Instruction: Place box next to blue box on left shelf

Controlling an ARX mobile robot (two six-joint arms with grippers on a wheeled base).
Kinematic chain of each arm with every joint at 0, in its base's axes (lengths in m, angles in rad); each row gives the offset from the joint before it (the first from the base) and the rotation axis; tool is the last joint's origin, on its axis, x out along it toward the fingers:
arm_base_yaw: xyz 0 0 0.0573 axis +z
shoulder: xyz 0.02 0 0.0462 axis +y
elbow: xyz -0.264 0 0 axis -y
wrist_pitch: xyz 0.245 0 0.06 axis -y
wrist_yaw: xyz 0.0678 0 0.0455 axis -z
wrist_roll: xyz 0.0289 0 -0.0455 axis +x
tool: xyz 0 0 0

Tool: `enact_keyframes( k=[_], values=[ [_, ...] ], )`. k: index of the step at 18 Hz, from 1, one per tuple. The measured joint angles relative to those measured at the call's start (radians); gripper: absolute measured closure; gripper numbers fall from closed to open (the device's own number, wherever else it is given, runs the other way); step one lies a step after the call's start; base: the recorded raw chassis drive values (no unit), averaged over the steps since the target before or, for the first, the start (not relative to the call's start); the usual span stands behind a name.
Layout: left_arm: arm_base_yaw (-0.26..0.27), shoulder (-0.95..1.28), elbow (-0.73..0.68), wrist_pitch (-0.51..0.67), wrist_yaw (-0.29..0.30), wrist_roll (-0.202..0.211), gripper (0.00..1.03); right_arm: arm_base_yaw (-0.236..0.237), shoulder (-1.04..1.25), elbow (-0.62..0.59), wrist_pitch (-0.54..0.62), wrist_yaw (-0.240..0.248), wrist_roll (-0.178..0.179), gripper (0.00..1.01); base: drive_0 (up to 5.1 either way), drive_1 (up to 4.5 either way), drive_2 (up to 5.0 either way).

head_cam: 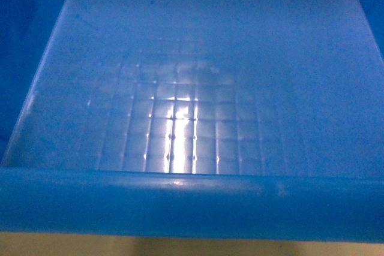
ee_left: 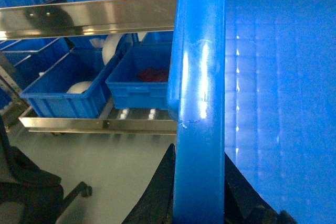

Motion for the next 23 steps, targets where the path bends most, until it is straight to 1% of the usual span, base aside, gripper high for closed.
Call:
enact_keyframes(
  k=[3, 23],
  values=[
    [0.000, -0.006, 0.000, -0.002, -0.007, 0.004, 0.91, 0.001, 0.006, 0.000, 0.007, -0.005, 0.001, 0.90, -5.0, 2.43, 2.4],
    [0.000, -0.002, 0.000, 0.000, -0.003, 0.006, 0.91, 0.001, 0.004, 0.000, 0.001, 0.000, 0.001, 0.90, 0.0, 0.00, 0.0]
  ],
)
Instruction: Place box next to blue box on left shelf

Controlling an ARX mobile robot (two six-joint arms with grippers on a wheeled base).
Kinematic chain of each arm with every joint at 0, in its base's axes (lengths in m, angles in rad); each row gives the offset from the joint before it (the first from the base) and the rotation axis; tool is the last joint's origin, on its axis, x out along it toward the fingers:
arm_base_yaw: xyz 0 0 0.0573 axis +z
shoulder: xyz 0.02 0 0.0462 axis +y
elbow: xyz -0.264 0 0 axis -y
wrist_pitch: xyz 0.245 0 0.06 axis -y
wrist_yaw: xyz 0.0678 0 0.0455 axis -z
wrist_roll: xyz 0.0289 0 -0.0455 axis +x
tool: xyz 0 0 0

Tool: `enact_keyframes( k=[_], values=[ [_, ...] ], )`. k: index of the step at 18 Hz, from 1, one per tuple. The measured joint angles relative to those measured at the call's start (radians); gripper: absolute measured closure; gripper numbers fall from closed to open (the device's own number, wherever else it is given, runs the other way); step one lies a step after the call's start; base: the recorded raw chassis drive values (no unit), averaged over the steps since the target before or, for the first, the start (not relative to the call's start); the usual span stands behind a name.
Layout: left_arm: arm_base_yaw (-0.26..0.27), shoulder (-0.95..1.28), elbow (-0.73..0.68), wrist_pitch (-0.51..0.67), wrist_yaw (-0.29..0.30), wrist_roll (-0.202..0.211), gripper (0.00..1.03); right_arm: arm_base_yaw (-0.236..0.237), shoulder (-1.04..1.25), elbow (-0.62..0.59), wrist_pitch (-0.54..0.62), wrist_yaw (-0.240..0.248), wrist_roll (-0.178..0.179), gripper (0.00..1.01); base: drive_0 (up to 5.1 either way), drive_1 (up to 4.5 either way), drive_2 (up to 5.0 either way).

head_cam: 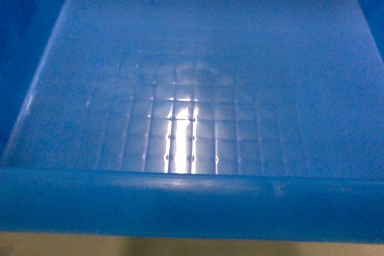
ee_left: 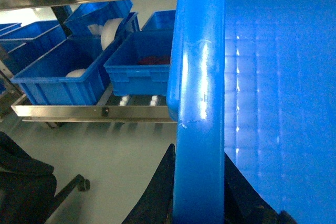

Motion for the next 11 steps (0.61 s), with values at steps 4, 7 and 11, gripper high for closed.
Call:
enact_keyframes(
  k=[4, 7, 11],
  values=[
    [0.000, 0.000, 0.000, 0.002, 0.000, 0.000, 0.91, 0.000, 0.000, 0.000, 0.000, 0.000, 0.000, 0.90, 0.0, 0.00, 0.0],
    [0.000, 0.001, 0.000, 0.000, 0.000, 0.000, 0.91, 0.000, 0.000, 0.000, 0.000, -0.001, 0.000, 0.90, 0.0, 0.00, 0.0],
    [0.000, 0.000, 0.000, 0.000, 0.000, 0.000, 0.91, 0.000, 0.000, 0.000, 0.000, 0.000, 0.000, 0.90, 0.0, 0.00, 0.0]
  ],
)
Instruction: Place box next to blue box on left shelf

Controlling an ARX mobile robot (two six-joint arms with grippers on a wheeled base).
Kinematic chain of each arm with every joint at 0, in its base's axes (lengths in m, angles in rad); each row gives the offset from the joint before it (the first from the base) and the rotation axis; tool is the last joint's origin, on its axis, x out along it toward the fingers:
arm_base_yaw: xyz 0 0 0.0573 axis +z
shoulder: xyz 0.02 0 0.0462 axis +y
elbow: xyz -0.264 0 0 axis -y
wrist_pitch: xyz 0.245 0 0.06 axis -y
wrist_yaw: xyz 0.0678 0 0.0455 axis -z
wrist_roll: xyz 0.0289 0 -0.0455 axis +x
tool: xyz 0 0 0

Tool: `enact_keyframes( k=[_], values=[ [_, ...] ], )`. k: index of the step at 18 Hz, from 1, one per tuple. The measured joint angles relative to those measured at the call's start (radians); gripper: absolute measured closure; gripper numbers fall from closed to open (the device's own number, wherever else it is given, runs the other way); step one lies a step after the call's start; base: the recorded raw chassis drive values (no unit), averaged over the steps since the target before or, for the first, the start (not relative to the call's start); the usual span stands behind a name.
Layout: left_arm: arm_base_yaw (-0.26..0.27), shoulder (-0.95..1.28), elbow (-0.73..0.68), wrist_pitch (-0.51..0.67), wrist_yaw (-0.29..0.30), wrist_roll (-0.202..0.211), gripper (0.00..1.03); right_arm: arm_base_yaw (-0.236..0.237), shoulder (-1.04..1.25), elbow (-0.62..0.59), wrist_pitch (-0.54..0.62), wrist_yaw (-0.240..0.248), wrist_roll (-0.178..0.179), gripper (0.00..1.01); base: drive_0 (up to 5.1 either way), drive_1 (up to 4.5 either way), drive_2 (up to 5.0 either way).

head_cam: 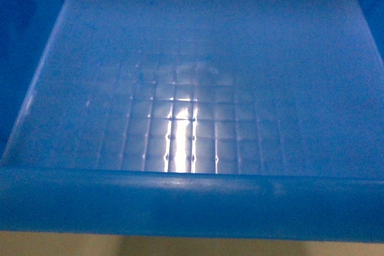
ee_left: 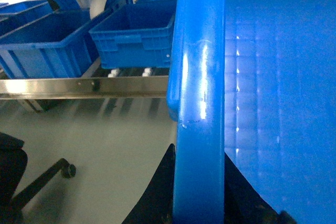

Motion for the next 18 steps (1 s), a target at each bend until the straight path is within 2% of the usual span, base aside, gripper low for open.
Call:
enact_keyframes(
  k=[18],
  values=[
    [0.000, 0.001, 0.000, -0.004, 0.000, -0.003, 0.91, 0.000, 0.002, -0.002, -0.003, -0.001, 0.001, 0.90, 0.0, 0.00, 0.0]
  ],
)
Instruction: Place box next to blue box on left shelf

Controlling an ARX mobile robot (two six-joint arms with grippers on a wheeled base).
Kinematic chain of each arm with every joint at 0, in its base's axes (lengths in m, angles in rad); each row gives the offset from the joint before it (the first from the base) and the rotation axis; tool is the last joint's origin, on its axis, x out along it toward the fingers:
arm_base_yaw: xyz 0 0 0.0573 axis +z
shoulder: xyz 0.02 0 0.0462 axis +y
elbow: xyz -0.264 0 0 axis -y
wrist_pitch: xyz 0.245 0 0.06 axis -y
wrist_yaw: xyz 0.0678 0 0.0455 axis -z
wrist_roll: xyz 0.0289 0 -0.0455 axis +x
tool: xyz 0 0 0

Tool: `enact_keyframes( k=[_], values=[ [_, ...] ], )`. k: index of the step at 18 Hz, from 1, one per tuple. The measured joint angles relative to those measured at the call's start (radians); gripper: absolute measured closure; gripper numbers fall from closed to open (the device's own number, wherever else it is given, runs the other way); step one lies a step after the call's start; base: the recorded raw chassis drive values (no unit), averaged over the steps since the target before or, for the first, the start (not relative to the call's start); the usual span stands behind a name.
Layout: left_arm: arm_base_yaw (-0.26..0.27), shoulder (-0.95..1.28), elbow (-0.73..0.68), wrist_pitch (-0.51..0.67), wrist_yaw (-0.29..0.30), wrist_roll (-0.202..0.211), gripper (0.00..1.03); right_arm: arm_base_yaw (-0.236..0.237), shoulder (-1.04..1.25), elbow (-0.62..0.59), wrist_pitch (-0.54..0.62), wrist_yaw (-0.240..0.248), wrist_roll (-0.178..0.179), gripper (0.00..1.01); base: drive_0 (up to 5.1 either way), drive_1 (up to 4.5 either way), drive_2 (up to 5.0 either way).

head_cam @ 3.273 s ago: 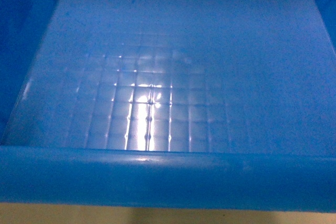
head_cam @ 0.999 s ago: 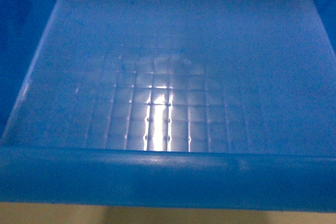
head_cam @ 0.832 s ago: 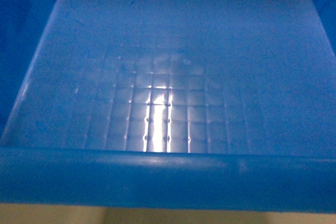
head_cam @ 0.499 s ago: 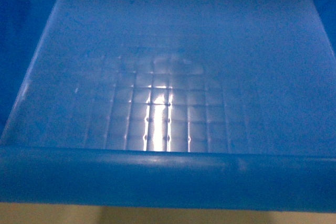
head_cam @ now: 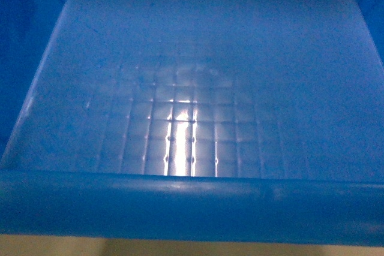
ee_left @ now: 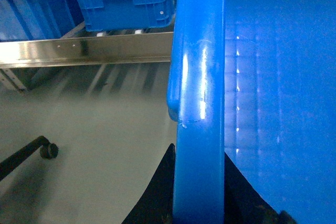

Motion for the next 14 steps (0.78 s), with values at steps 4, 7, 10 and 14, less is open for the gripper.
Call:
enact_keyframes(
  k=[4, 7, 10, 14],
  values=[
    [0.000, 0.000, 0.000, 0.003, 0.000, 0.000, 0.91, 0.000, -0.001, 0.000, 0.003, 0.000, 0.000, 0.90, 0.0, 0.00, 0.0],
    [0.000, 0.000, 0.000, 0.003, 0.000, 0.000, 0.91, 0.000, -0.001, 0.000, 0.003, 0.000, 0.000, 0.90, 0.0, 0.00, 0.0],
    [0.000, 0.000, 0.000, 0.003, 0.000, 0.000, 0.91, 0.000, -0.001, 0.000, 0.003, 0.000, 0.000, 0.90, 0.0, 0.00, 0.0],
    [0.000, -0.002, 0.000, 0.004, 0.000, 0.000, 0.91, 0.000, -0.006, 0.000, 0.002, 0.001, -0.001, 0.90, 0.0, 0.00, 0.0]
  ],
)
